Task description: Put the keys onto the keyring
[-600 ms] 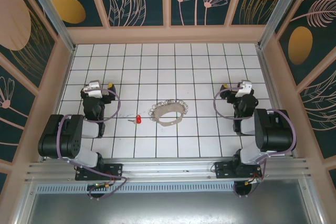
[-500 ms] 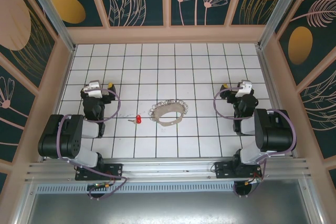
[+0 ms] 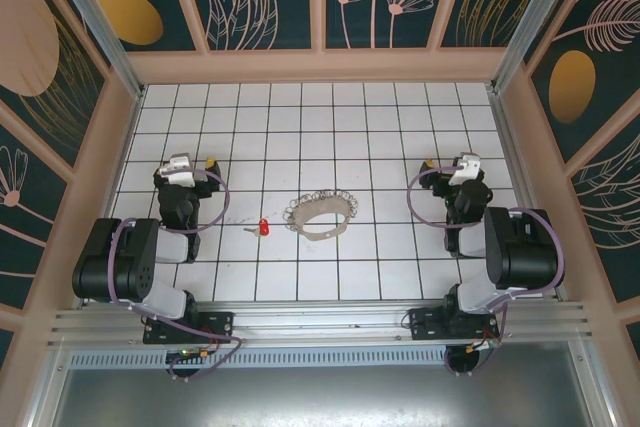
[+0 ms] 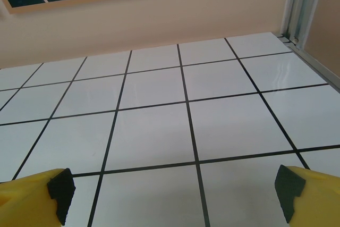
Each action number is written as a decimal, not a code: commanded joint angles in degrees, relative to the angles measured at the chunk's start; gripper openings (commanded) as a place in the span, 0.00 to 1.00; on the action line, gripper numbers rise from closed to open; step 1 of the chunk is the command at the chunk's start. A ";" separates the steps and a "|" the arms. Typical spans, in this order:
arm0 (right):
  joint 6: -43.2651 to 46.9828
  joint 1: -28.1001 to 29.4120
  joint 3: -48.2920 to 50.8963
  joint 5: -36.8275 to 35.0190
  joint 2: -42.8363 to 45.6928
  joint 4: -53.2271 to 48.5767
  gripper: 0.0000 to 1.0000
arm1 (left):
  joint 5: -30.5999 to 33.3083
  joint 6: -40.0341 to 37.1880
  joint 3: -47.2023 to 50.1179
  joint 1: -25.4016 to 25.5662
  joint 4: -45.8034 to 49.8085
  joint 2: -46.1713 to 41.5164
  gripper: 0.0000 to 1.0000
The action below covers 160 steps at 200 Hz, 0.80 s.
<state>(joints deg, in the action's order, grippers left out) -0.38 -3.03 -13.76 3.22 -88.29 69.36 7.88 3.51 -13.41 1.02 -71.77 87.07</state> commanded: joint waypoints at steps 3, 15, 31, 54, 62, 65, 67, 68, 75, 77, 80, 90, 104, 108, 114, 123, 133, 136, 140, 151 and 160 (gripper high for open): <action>-0.87 -0.48 0.13 1.61 0.25 1.38 0.99 | -0.62 0.54 -0.06 -0.40 -1.13 -0.20 0.99; -1.49 -0.46 -0.37 0.25 1.25 0.01 0.99 | -1.18 0.34 -0.69 -0.40 0.57 -1.14 0.99; -2.72 -0.57 -2.15 -2.57 5.42 -7.10 0.99 | -0.23 0.62 -2.95 -0.40 6.58 -3.87 0.99; -5.75 -0.75 -8.30 -7.61 10.14 -22.76 0.99 | 0.61 0.95 -5.66 -0.40 13.94 -6.92 0.98; -7.34 -0.79 -10.27 -9.63 10.95 -26.85 0.99 | 0.64 1.14 -6.42 -0.47 16.30 -8.03 0.99; -7.91 -0.83 -10.80 -10.13 11.21 -28.20 0.99 | 0.58 1.27 -6.79 -0.41 17.26 -8.41 0.98; -8.41 -0.93 -11.19 -10.31 11.41 -28.95 0.99 | 0.56 1.36 -6.98 -0.40 17.84 -8.54 0.98; -8.63 -0.97 -11.33 -10.42 11.49 -29.34 0.99 | 0.56 1.38 -7.11 -0.40 18.13 -8.69 0.98; -10.77 -1.39 -12.24 -10.67 11.98 -31.58 0.99 | 0.46 1.85 -7.89 -0.40 20.47 -9.76 0.98; -11.48 -1.55 -12.54 -10.64 12.17 -32.28 0.99 | 0.42 2.09 -8.15 -0.45 21.15 -10.04 0.99; -12.72 -1.81 -12.92 -10.50 12.45 -33.26 0.99 | 0.32 2.45 -8.59 -0.41 22.17 -10.46 0.99; -16.95 -3.17 -14.29 -8.75 13.08 -36.93 0.99 | -0.16 4.14 -9.62 -0.31 24.77 -12.11 0.98; -20.42 -5.29 -15.28 -2.71 13.32 -39.10 0.99 | -0.95 7.87 -11.06 -0.31 28.05 -14.55 0.99; -21.03 -5.67 -15.46 -0.78 13.32 -39.47 0.99 | -1.29 9.20 -11.76 -0.31 29.21 -15.27 0.98; -21.44 -5.75 -15.70 1.09 13.32 -40.16 0.99 | -2.24 11.05 -12.71 -0.31 31.38 -16.24 0.99; -22.33 -5.68 -15.86 3.18 13.56 -41.54 0.99 | -3.75 13.96 -14.50 -0.25 35.03 -17.65 0.98; -22.91 -5.75 -15.18 7.41 13.96 -41.60 0.99 | -5.88 17.70 -16.73 -0.23 39.14 -18.86 0.99; -22.97 -5.63 -14.90 8.84 14.09 -41.57 0.99 | -6.74 18.34 -17.15 -0.15 40.31 -19.13 0.99; -23.26 -5.41 -14.61 10.25 14.27 -41.64 0.99 | -7.89 19.47 -17.87 -0.04 41.71 -19.49 0.98; -23.92 -4.43 -14.20 13.38 14.35 -42.81 0.96 | -9.92 21.92 -18.91 0.75 44.42 -20.45 0.99; -23.68 -2.83 -14.27 14.93 14.22 -44.73 0.92 | -11.10 23.22 -19.07 1.72 45.52 -21.23 0.99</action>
<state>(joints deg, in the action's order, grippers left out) -20.88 -8.14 -28.34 8.40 -75.55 29.69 2.55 18.46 -30.15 1.26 -35.35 68.14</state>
